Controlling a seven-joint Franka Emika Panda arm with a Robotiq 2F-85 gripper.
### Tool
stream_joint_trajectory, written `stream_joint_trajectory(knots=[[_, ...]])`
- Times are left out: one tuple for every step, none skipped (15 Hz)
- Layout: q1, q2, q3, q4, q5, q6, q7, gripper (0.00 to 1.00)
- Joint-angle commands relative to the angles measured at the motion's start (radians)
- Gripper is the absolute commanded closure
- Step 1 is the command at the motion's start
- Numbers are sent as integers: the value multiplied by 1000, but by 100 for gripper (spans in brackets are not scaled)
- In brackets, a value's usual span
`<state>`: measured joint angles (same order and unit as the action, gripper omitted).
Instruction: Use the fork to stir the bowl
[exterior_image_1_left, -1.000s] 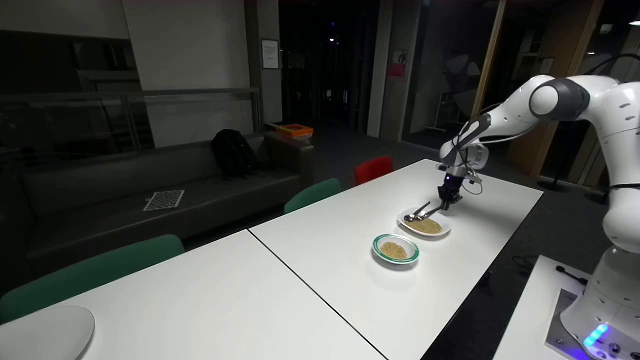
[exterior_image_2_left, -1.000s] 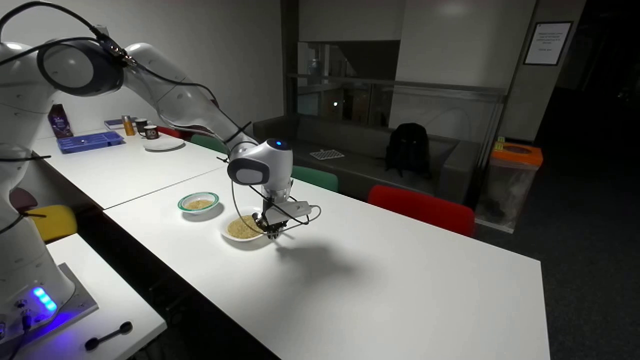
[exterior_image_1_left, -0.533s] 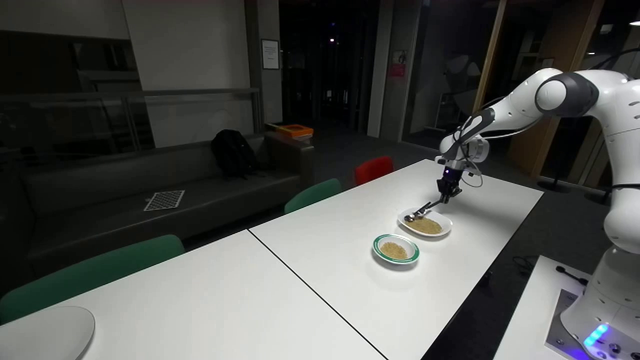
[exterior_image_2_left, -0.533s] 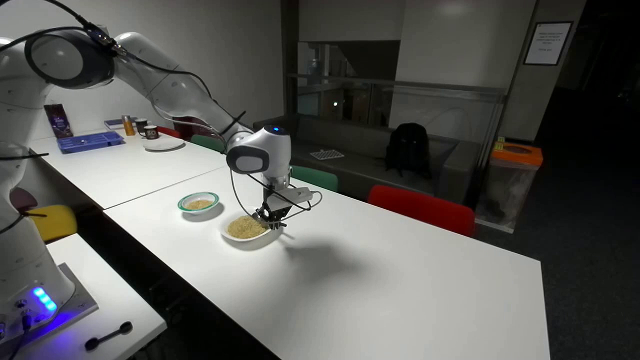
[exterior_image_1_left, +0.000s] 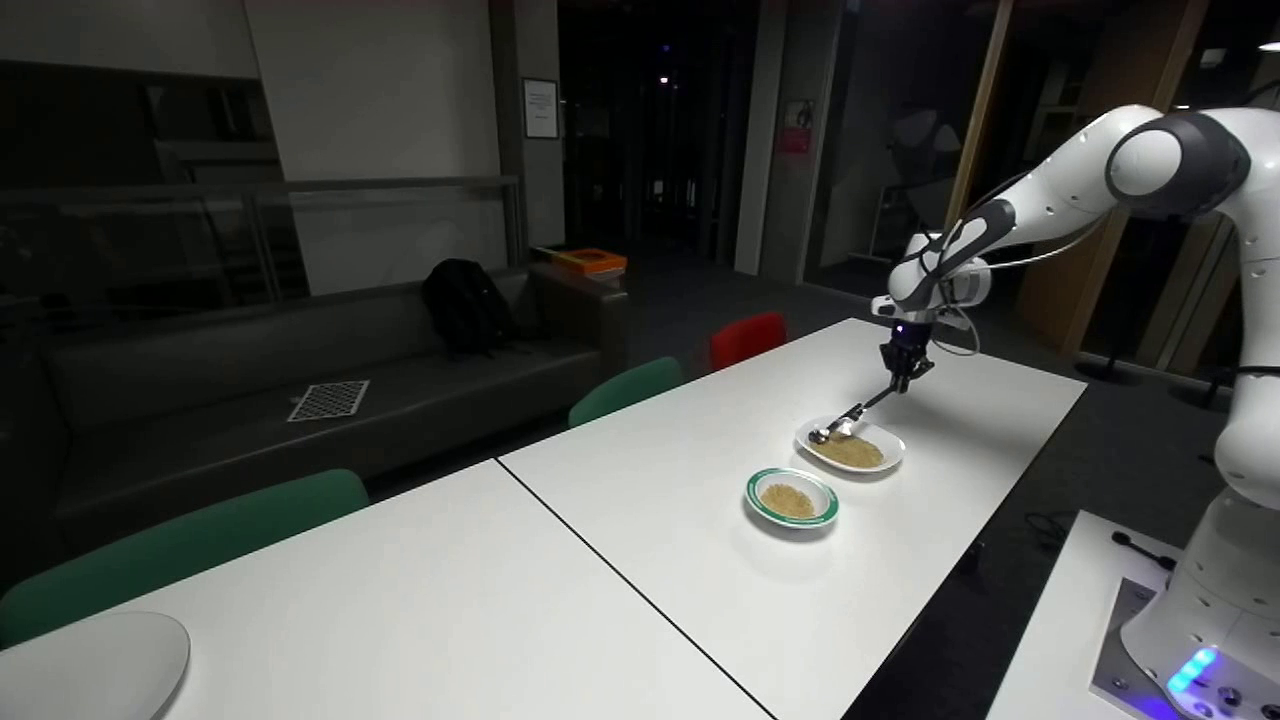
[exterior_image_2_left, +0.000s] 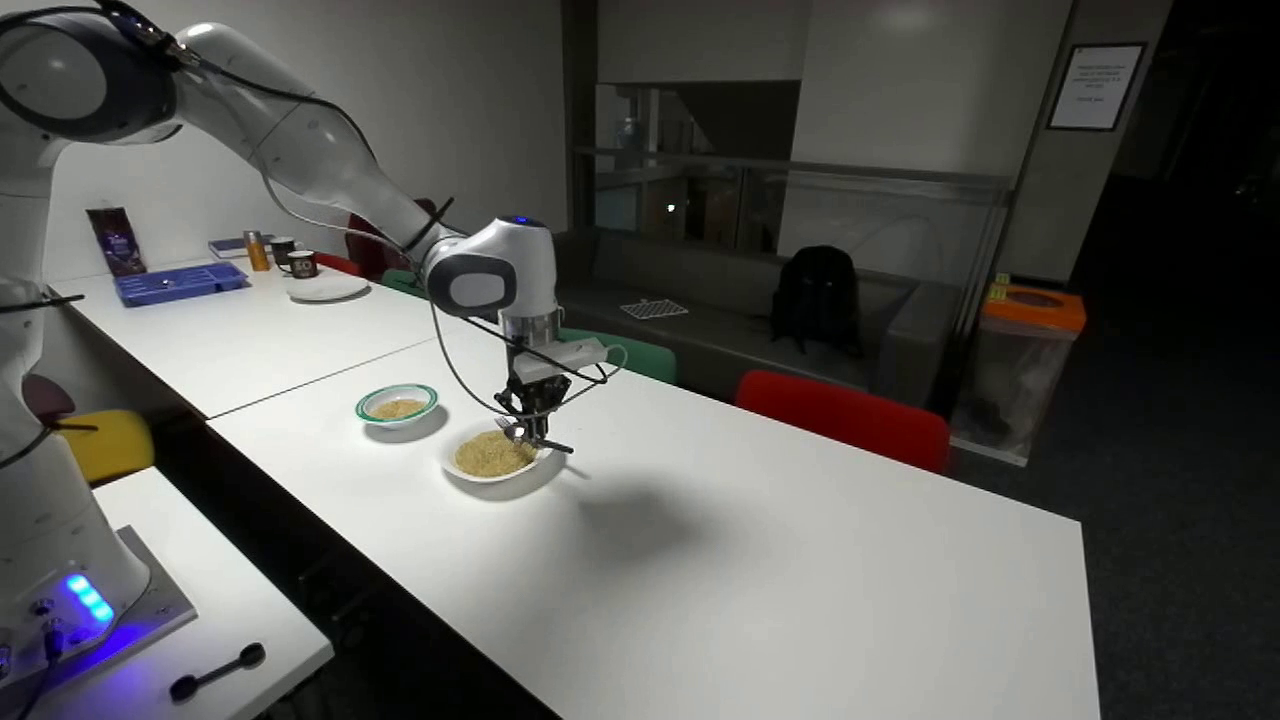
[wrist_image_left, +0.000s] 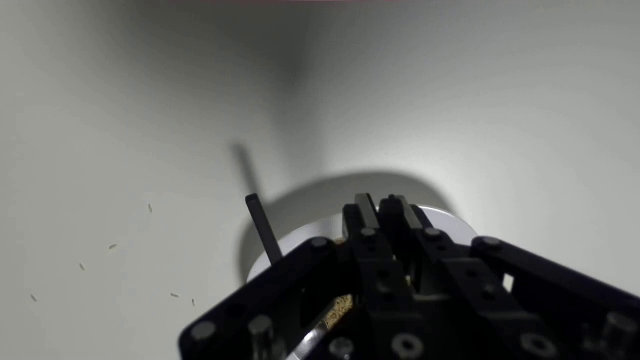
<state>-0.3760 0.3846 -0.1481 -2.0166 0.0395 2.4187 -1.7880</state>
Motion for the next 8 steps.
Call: stream_joint_trajectory(knots=[[46,-146,-26,-132,-84,59,77,97],[56,-175,-29,-155,-103,78,97,97],[70,-206,-33,-184,-132,113,128,97],[83,-231,-38,-209,-166,143,158,97],[105,-259,-49,-240,-228,185,214,97],[121,-278,-59,-262,-296,218,274,97],[140,-293,-73,-281,-382,248,349,97],[178,-299,-109,-290,-478,264,429,97]])
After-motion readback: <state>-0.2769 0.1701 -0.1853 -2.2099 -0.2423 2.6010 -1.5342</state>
